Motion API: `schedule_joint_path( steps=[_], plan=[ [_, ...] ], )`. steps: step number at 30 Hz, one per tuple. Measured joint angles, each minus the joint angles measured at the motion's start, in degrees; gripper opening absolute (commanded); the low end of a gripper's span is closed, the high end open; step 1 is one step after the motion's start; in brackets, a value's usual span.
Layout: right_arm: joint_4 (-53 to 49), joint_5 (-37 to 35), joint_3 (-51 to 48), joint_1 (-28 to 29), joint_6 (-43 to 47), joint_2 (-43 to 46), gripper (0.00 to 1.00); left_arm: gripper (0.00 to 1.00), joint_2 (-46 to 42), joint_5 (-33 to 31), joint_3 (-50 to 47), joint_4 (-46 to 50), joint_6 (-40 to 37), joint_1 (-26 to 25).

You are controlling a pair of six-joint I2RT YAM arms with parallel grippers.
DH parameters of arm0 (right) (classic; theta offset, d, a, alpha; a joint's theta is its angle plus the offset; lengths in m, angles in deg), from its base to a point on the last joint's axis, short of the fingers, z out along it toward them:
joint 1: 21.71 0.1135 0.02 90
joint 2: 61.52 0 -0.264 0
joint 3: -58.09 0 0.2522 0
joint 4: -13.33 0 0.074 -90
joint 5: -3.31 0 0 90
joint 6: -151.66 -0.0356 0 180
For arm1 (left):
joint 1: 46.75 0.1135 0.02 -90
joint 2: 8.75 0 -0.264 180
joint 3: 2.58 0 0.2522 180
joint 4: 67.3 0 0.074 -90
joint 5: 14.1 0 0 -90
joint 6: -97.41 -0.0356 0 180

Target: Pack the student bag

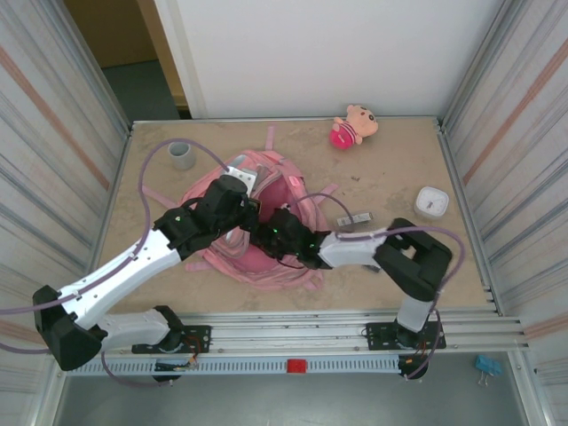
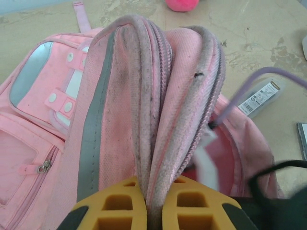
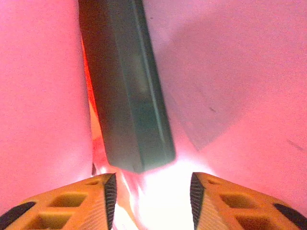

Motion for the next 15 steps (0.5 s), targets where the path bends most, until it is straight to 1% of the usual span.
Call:
schedule_joint_path(
  steps=[4,7,10,15],
  plan=[
    [-10.43,-2.43,-3.45,-0.72,3.87,13.44,0.55,0.00,-1.36,-0.37,-0.87,0.02,0.00,0.37],
    [-20.79,-3.87,-3.26,-3.63,8.66,23.39,0.60,0.00,-2.56,-0.46,-1.64,0.02,0.02,0.59],
    [-32.44,-3.89,-2.75,-10.34,14.21,30.25,0.64,0.00,-3.15,-0.83,-2.10,0.02,0.04,0.70],
    [-51.01,-3.96,-2.67,-26.25,22.36,34.62,0.74,0.00,-3.26,-1.05,-2.84,0.00,0.22,0.70]
  ],
)
